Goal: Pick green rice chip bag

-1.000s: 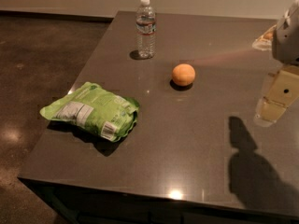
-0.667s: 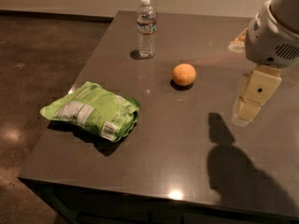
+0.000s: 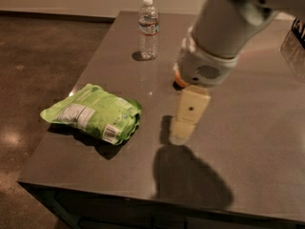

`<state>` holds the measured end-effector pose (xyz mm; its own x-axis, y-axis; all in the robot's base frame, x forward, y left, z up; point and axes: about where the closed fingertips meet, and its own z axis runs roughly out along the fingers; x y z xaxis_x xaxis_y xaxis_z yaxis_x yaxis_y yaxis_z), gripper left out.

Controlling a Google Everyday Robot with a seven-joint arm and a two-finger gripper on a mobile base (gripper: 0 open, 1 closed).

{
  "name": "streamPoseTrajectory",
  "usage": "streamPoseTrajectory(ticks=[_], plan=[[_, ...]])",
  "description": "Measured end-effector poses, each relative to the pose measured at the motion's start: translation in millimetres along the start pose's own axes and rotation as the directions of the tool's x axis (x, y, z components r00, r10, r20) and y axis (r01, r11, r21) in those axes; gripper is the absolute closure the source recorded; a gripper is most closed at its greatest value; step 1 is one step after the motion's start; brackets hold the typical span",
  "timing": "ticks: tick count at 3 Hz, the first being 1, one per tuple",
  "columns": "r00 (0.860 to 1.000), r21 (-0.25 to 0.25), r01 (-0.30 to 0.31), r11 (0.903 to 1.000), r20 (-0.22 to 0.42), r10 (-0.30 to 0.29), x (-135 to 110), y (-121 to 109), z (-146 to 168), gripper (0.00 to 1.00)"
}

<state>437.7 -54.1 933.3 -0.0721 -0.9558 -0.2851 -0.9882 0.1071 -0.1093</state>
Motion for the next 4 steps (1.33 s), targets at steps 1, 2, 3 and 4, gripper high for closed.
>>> streamPoseTrajectory(ticks=[1, 2, 3, 4], plan=[[0.999, -0.033, 0.028, 0.9991, 0.039, -0.027, -42, 15, 20, 0.00], [0.995, -0.048, 0.057, 0.9972, 0.083, -0.053, -86, 22, 40, 0.00], [0.991, -0.034, 0.068, 0.9971, 0.121, -0.063, -124, 23, 56, 0.00], [0.990, 0.002, 0.052, 0.9987, 0.133, -0.052, -152, 14, 72, 0.00]])
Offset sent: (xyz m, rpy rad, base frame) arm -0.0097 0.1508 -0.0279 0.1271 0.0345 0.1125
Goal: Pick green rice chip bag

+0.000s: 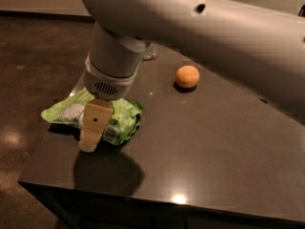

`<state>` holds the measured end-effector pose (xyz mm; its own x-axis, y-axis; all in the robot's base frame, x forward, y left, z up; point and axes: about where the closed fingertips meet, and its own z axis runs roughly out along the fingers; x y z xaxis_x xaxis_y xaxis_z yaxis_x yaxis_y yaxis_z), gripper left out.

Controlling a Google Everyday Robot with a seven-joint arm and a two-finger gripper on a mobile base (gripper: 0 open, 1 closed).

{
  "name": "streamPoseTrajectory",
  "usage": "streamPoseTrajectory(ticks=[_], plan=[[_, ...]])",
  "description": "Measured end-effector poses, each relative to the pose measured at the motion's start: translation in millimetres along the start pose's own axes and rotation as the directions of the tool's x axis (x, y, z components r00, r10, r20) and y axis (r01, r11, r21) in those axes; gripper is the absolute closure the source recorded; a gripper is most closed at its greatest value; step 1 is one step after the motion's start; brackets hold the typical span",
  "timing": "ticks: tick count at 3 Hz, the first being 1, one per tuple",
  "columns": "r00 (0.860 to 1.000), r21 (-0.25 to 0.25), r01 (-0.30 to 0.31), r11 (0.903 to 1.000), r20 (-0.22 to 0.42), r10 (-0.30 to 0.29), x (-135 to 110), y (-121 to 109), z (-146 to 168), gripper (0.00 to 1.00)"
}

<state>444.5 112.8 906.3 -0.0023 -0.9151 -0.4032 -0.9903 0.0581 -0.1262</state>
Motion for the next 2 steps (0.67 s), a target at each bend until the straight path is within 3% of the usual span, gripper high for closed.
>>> streamPoseTrajectory(ticks=[1, 2], plan=[[0.999, 0.036, -0.011, 0.9993, -0.037, 0.012, -8, -12, 20, 0.00], [0.995, 0.059, -0.020, 0.9980, -0.100, 0.026, 1, -27, 37, 0.00]])
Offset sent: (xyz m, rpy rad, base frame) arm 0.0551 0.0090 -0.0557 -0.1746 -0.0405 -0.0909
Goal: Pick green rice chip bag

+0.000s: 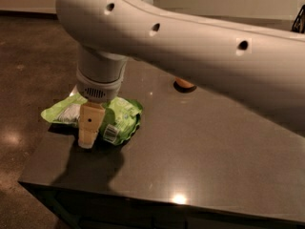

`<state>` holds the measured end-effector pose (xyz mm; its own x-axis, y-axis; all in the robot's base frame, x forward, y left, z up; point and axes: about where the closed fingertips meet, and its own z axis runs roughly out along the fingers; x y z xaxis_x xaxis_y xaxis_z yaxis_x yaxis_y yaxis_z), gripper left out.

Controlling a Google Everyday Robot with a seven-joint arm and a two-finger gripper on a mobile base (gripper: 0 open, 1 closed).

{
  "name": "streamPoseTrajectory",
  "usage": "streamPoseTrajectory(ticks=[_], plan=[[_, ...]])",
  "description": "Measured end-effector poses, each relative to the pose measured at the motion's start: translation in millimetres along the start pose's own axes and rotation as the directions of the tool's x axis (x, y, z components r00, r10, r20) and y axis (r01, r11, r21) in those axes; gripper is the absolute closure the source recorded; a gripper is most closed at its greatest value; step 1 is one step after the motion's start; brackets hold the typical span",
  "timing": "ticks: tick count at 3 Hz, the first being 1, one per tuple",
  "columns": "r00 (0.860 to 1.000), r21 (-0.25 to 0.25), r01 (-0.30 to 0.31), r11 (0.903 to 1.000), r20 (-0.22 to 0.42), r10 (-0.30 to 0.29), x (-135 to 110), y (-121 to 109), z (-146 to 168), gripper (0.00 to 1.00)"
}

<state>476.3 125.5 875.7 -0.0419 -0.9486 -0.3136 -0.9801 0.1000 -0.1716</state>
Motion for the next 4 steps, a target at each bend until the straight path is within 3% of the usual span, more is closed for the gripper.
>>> streamPoseTrajectory(ticks=[1, 2, 4], plan=[[0.998, 0.008, -0.009, 0.9999, -0.056, 0.009, 11, -15, 12, 0.00], [0.995, 0.013, -0.022, 0.9997, -0.092, 0.023, 21, -29, 16, 0.07], [0.990, -0.001, -0.049, 0.9988, -0.129, 0.048, 56, -51, 4, 0.54]])
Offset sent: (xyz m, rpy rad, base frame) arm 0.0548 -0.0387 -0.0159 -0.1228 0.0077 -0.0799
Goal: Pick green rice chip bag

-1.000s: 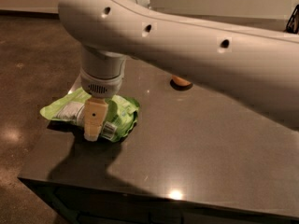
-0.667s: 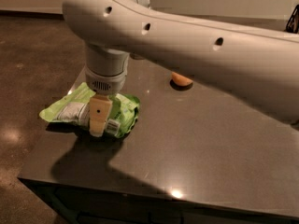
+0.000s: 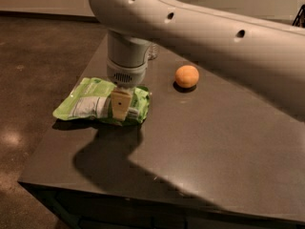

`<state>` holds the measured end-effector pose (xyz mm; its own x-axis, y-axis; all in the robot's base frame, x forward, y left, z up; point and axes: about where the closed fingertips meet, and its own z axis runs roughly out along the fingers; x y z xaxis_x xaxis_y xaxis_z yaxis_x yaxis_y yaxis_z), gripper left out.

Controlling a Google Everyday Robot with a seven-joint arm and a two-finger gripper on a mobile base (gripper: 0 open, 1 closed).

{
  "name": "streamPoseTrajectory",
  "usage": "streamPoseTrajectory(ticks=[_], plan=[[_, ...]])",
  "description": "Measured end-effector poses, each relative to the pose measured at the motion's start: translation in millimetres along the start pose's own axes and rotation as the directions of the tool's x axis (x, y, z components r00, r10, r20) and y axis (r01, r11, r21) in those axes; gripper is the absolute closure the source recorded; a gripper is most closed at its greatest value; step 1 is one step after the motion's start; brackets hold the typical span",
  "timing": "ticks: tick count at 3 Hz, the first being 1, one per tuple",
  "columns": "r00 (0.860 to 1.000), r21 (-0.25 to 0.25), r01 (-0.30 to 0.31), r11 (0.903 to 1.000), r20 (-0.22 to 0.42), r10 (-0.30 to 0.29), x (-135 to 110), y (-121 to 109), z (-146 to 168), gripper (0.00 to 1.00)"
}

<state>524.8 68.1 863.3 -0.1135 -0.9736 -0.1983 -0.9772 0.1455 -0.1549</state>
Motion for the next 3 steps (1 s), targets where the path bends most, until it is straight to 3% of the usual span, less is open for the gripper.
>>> streamPoseTrajectory(ticks=[1, 2, 3], plan=[[1.000, -0.010, -0.011, 0.9999, 0.012, 0.011, 17, -10, -14, 0.77], [0.996, -0.032, -0.034, 0.9989, 0.083, 0.037, 36, -24, -40, 0.99], [0.979, -0.053, -0.006, 0.9986, 0.201, 0.017, 47, -24, -84, 1.00]])
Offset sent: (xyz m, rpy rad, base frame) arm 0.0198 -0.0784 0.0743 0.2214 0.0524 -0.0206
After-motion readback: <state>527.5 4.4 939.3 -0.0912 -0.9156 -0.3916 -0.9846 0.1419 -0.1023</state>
